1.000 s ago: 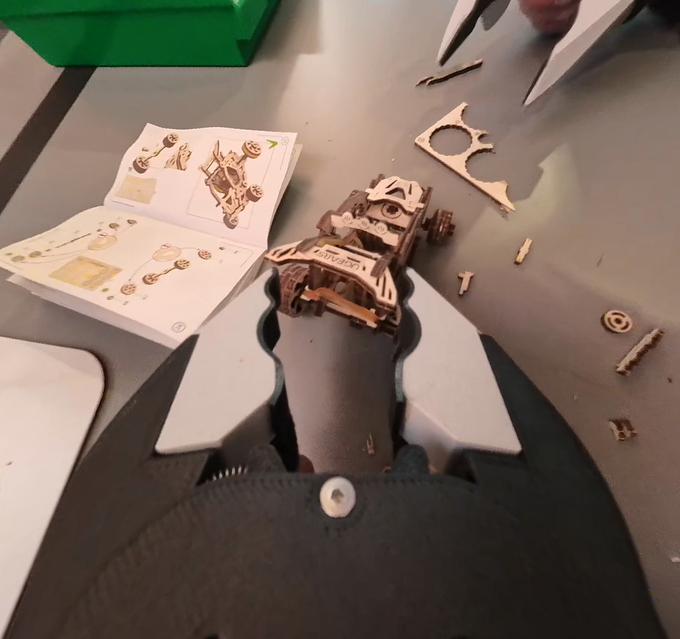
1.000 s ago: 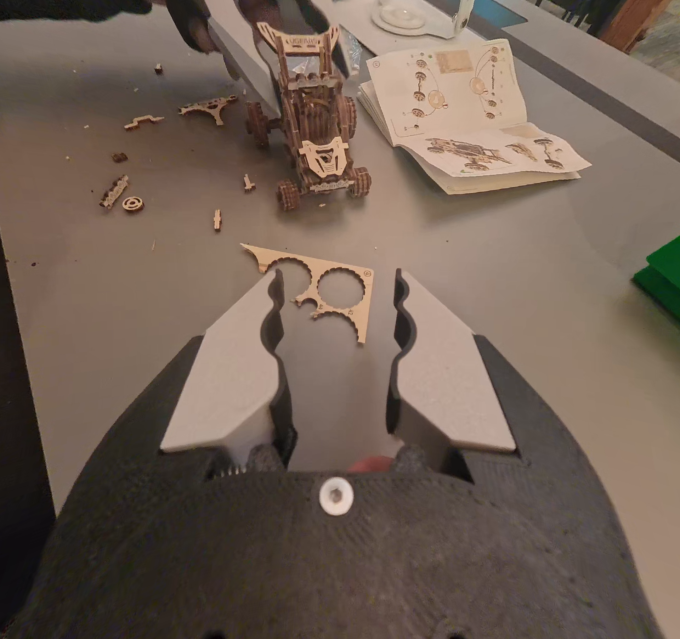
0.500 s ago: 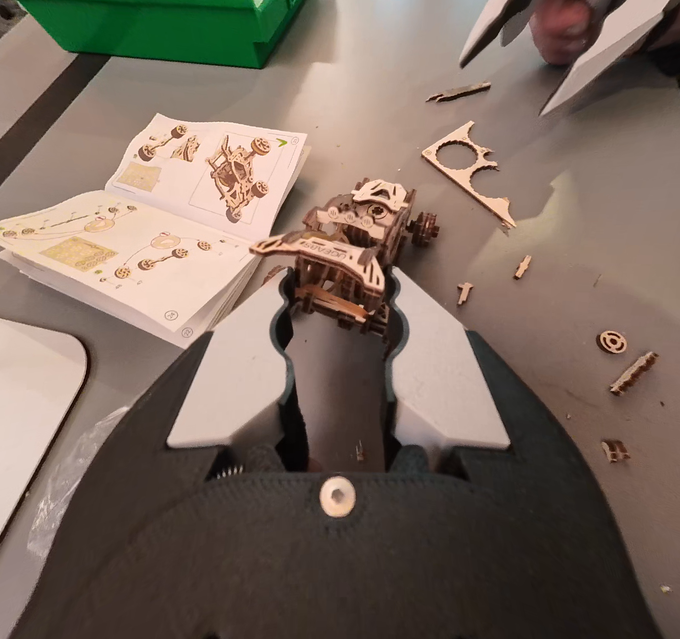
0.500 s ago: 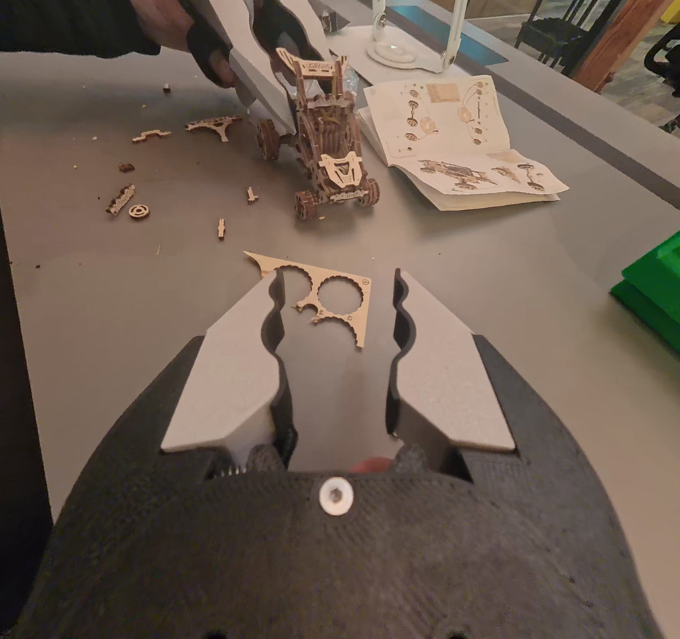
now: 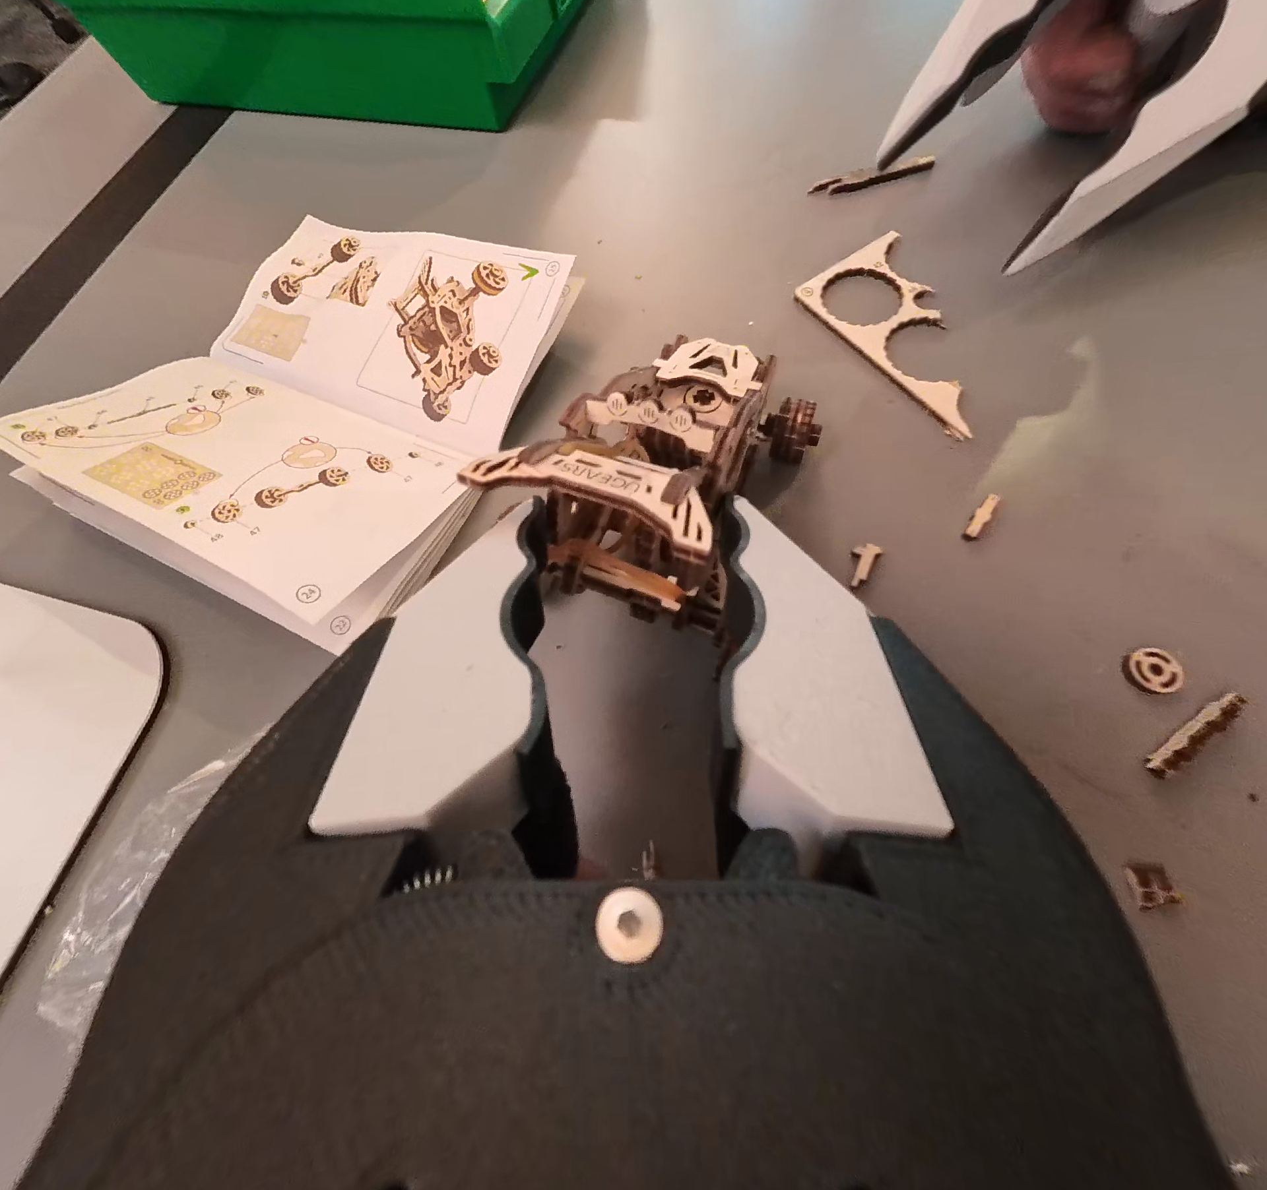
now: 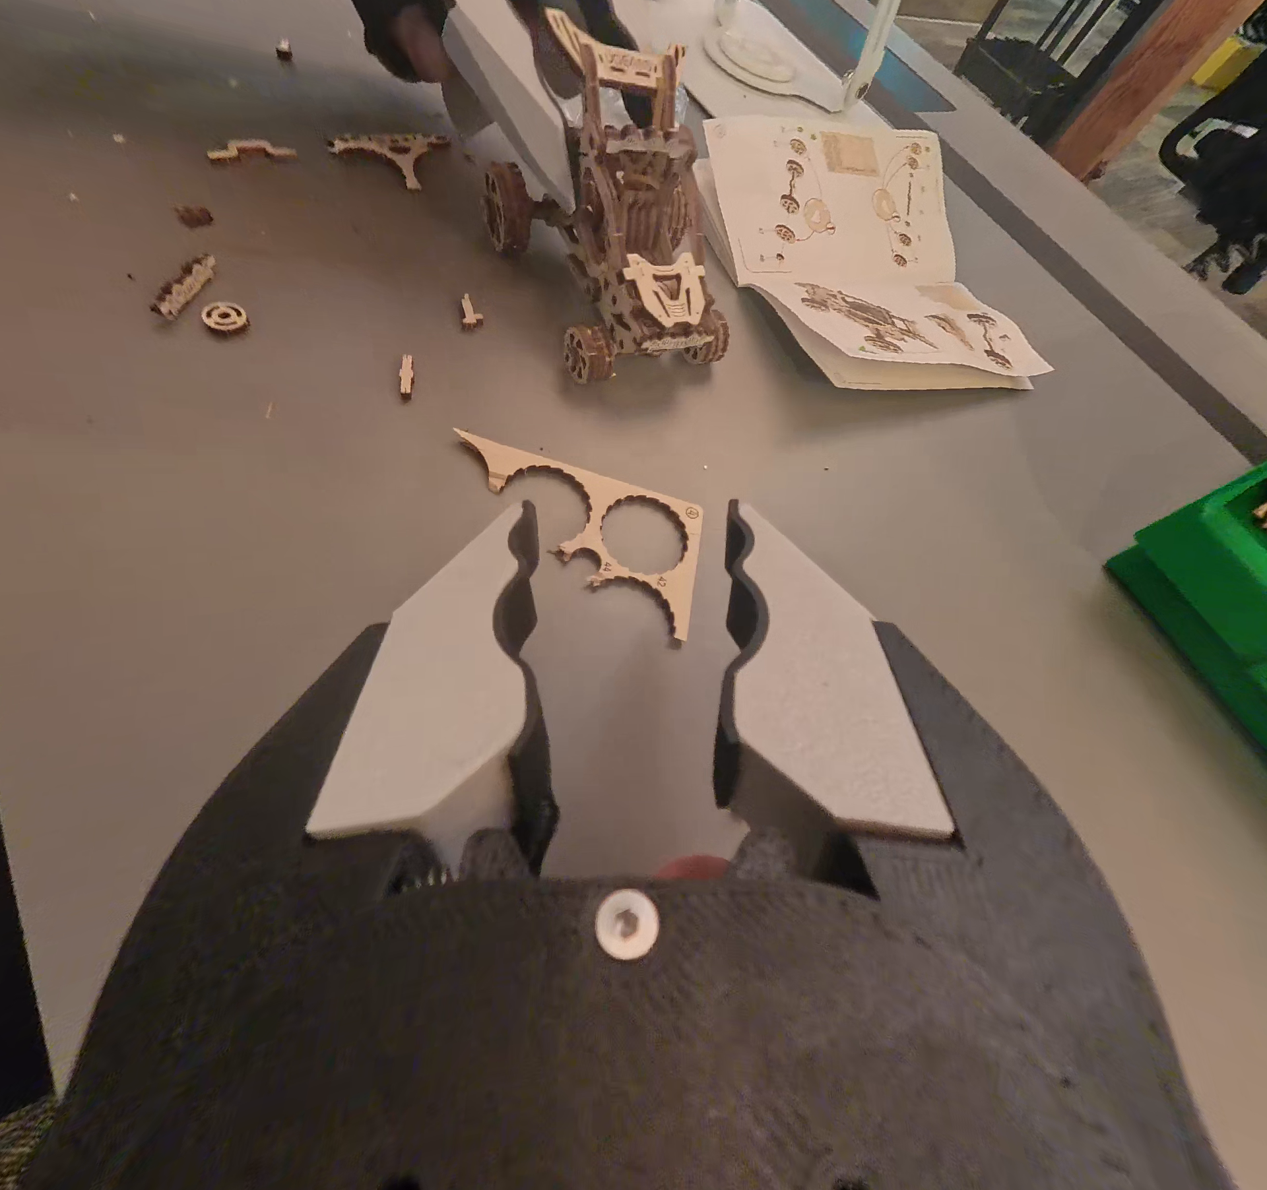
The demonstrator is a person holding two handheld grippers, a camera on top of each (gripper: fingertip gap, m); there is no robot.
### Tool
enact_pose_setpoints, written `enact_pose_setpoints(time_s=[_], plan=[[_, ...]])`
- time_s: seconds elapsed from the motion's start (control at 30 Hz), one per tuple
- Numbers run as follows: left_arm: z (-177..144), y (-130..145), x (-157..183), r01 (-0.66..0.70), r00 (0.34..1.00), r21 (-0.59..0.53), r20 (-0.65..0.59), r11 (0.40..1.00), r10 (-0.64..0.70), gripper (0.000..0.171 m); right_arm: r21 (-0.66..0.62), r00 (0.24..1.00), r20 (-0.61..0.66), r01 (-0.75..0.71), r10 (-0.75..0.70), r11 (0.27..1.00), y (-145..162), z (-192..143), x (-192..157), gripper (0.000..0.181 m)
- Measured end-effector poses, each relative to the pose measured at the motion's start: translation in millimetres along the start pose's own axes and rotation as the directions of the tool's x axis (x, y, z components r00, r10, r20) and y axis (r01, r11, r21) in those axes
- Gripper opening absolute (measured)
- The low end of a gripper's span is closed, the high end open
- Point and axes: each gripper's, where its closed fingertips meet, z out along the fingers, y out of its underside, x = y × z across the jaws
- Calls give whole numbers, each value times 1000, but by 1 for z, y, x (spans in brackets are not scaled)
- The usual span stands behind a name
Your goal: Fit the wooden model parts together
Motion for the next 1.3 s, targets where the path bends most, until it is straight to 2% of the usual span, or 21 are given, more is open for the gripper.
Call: enact_pose_setpoints(time_s=[0.17,0.27,0.5,0.7,0.77,0.87,1.17,1.3], plan=[[-2,-2,0,31,1000,19,-1,999,-31,47,8,1000,-20,21,-21,1000,-1,-1,0,51],[-4,-6,-3,120,993,73,-28,990,-118,46,11,999,-37,11,-10,1000,0,-3,5,50],[-22,-26,-15,304,953,245,-94,920,-290,46,1,998,-46,29,-29,1000,1,-2,5,49],[-31,-26,-19,366,931,290,-121,884,-345,45,-4,998,-45,41,-41,999,2,-1,3,49],[-39,-32,-20,426,905,338,-174,839,-389,45,-4,998,-44,42,-42,999,2,-1,3,48],[-56,-39,-32,532,846,420,-265,735,-462,45,0,997,-62,39,-39,999,2,-2,7,47],[-91,-51,-55,611,787,541,-336,578,-517,45,-37,993,-92,65,-68,997,7,1,11,46],[-105,-58,-59,656,747,579,-406,485,-526,45,-26,994,-98,52,-54,998,5,0,13,46]])
